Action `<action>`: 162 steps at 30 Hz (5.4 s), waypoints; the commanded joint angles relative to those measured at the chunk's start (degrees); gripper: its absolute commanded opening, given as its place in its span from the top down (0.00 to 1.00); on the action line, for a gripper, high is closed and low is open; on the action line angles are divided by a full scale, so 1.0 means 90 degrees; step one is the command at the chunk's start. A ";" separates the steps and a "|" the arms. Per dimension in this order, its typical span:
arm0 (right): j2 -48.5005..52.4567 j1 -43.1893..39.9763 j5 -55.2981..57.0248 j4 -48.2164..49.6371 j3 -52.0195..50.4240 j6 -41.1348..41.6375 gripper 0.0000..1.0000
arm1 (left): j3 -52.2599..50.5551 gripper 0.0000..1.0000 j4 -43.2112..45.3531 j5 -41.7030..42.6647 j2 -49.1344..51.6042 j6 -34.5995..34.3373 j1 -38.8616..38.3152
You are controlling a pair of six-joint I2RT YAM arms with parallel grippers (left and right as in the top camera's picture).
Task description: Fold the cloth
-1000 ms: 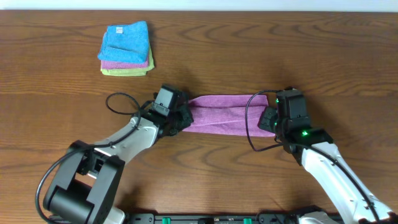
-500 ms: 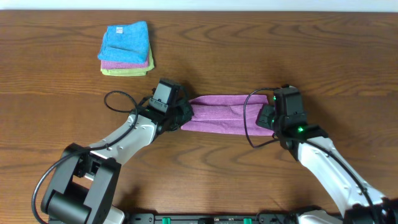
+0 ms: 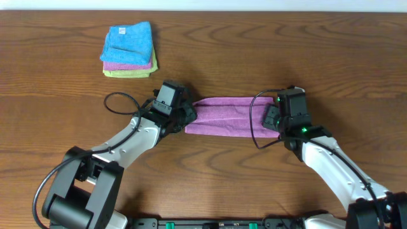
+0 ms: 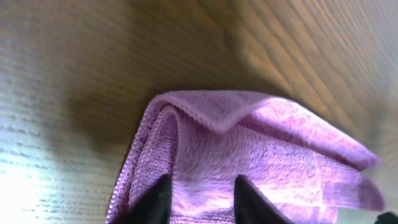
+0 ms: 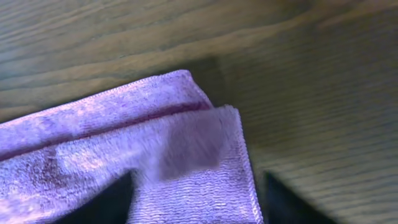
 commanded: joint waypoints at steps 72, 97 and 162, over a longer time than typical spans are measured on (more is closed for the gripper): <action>0.1639 0.0505 -0.2931 0.1472 0.0073 -0.1928 0.98 | 0.0078 0.94 -0.0860 0.0243 0.0899 0.1103 -0.0653; 0.1865 0.0520 -0.3711 0.4469 0.0073 -0.0119 0.98 | 0.0078 0.94 -0.0860 0.0403 0.0899 0.1100 -0.0653; 0.1175 0.0886 -0.0799 0.4041 0.0704 -0.0639 0.99 | 0.0238 0.94 -0.0792 0.1059 0.0789 0.1054 -0.0644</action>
